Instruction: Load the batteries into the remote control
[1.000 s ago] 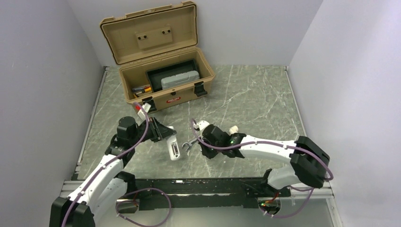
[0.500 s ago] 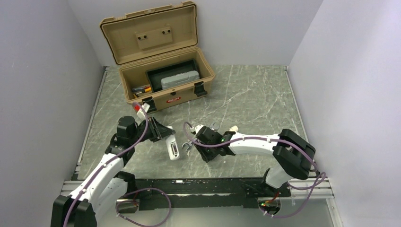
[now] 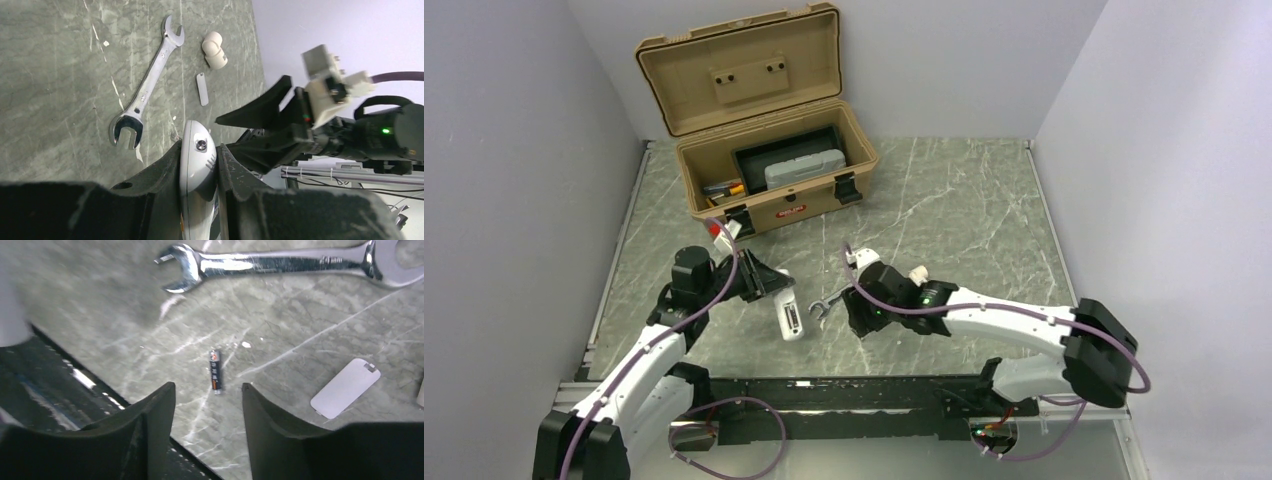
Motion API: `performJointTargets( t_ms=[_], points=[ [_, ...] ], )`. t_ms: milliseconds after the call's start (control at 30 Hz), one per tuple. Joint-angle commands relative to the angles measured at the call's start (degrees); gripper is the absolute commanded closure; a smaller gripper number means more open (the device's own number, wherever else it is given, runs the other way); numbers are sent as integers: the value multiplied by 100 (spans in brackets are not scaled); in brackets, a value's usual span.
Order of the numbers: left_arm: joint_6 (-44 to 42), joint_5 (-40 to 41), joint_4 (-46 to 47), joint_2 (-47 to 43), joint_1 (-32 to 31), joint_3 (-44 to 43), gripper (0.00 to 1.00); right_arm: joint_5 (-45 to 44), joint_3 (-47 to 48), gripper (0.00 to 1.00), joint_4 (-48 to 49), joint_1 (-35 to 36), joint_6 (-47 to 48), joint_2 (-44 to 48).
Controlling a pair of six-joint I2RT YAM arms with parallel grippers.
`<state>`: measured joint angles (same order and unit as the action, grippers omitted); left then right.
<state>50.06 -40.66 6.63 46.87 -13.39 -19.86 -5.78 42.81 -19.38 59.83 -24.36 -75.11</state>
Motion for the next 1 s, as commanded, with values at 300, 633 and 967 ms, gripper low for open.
performJointTargets(
  t_ms=[300,633,967],
  points=[
    [17,-156,400,36,64,54,100,929,-679,100,1050,265,-1058,632],
    [56,-178,496,112,75,82,100,914,-644,100,1300,345,-1263,-276],
    [5,-185,455,99,99,86,100,514,-330,100,686,397,-1240,-786]
  ],
)
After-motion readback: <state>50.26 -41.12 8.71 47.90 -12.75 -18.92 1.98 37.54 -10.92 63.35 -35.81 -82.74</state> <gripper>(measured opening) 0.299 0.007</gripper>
